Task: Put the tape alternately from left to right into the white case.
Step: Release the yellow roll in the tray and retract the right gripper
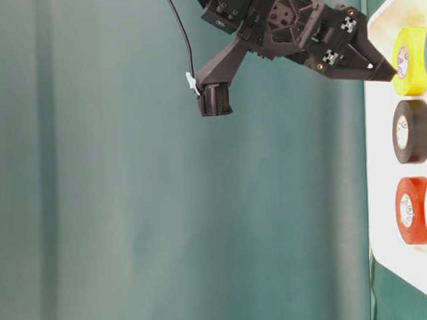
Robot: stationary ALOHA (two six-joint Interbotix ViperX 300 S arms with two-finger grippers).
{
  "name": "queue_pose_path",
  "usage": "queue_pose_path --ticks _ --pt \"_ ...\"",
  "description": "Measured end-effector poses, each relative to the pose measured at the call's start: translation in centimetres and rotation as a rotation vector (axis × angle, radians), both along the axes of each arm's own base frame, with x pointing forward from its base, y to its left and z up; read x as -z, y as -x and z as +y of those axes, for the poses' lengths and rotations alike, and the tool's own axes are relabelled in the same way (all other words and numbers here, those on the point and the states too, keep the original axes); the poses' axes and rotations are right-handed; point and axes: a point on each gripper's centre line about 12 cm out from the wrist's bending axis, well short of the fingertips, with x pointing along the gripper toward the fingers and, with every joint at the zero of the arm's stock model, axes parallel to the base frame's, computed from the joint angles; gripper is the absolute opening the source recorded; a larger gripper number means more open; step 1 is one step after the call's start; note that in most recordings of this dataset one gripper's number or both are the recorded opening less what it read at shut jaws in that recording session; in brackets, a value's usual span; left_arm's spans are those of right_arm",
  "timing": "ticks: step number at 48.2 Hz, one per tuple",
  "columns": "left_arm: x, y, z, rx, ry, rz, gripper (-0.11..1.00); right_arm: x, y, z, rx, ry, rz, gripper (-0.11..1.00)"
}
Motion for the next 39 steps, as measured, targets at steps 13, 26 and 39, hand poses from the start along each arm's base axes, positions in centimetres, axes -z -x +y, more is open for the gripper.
queue_pose_path --ticks 13,26,39 --pt "0.0 0.0 0.0 0.000 0.000 0.002 0.81 -0.7 0.7 0.2 0.000 0.005 -0.014 0.56" --pt "0.0 0.0 0.0 -0.001 0.001 0.002 0.81 -3.0 4.0 1.8 -0.019 0.028 -0.126 0.55" --pt "0.0 0.0 0.0 -0.001 0.003 0.002 0.81 -4.5 8.0 4.8 -0.117 0.062 -0.424 0.55"
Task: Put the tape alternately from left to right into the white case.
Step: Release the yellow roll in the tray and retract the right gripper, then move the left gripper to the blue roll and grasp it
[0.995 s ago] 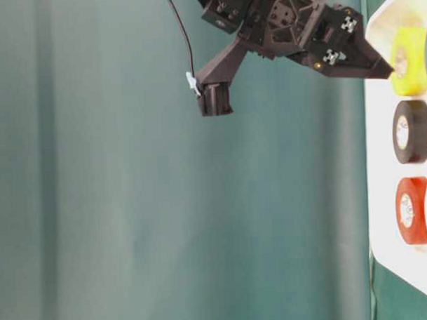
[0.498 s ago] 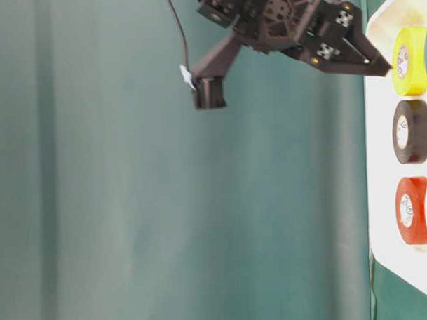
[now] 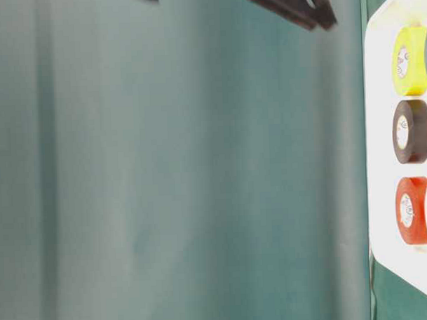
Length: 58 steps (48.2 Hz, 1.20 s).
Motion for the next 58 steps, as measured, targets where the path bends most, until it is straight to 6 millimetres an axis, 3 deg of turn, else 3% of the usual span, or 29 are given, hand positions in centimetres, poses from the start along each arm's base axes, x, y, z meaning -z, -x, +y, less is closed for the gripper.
queue_pose_path --ticks 10,20,37,58 --pt "0.0 0.0 0.0 0.001 -0.001 0.000 0.81 0.5 2.7 2.3 -0.063 0.007 -0.069 0.55" --pt "-0.3 -0.1 0.0 0.000 0.000 -0.028 0.81 0.9 3.6 4.2 -0.132 0.010 -0.081 0.55" --pt "-0.4 -0.3 -0.2 0.004 0.006 -0.046 0.81 0.6 4.4 4.5 -0.143 0.020 -0.110 0.54" --pt "-0.2 -1.0 -4.1 0.195 0.004 -0.063 0.81 0.4 4.3 4.8 -0.162 0.031 -0.123 0.54"
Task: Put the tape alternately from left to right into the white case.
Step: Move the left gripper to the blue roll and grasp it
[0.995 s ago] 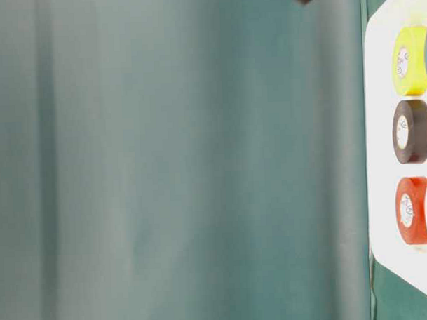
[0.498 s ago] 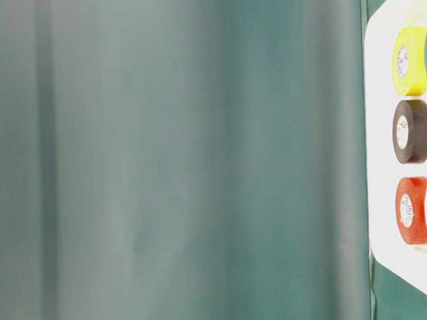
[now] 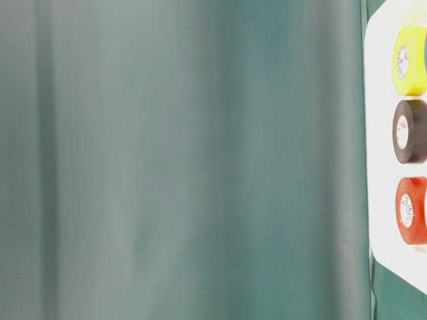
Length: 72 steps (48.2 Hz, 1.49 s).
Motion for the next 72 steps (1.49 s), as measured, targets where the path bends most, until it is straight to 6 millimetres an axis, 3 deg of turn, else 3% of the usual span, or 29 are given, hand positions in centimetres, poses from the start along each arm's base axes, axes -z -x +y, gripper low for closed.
queue_pose_path --ticks 13,46,58,72 --pt "-0.5 -3.2 -0.3 -0.022 -0.004 0.027 0.81 -0.1 0.0 0.0 0.000 -0.001 -0.003 0.54" --pt "0.6 -20.3 -3.8 -0.028 -0.036 0.122 0.81 0.4 0.2 0.2 -0.001 -0.009 0.010 0.54" --pt "0.9 -24.6 -4.6 -0.028 -0.043 0.149 0.81 0.8 0.5 0.2 -0.001 -0.013 0.020 0.54" --pt "1.5 -27.7 -5.4 -0.024 -0.058 0.213 0.81 0.7 0.6 0.2 0.000 -0.012 0.012 0.54"
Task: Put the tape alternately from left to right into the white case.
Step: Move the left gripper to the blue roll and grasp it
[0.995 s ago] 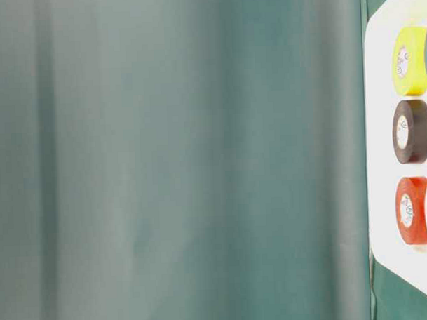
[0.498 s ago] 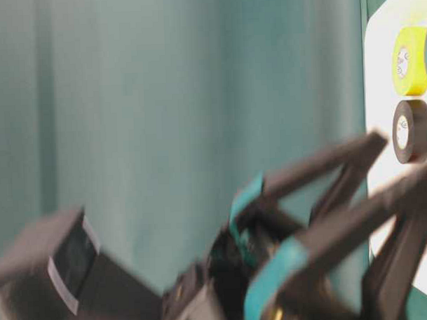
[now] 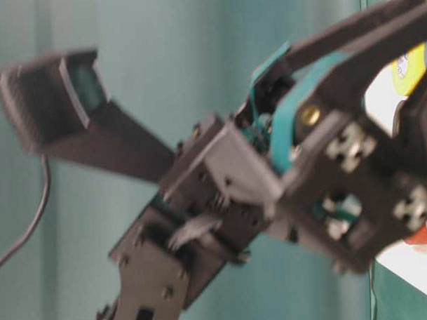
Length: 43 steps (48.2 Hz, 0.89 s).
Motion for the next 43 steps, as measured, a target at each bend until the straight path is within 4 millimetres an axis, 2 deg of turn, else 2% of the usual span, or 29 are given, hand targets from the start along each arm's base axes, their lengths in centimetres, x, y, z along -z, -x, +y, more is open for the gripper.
queue_pose_path --ticks 10,24,43 --pt "0.6 -1.1 -0.3 0.000 -0.011 0.074 0.81 -0.1 0.2 0.0 -0.001 0.003 -0.007 0.54" --pt "3.0 -1.8 -0.9 0.016 -0.067 0.320 0.80 -0.4 0.3 0.1 -0.001 0.006 -0.018 0.54" --pt "2.5 -2.3 -1.2 0.049 -0.099 0.328 0.80 -0.2 0.4 0.1 0.001 0.002 -0.014 0.54"
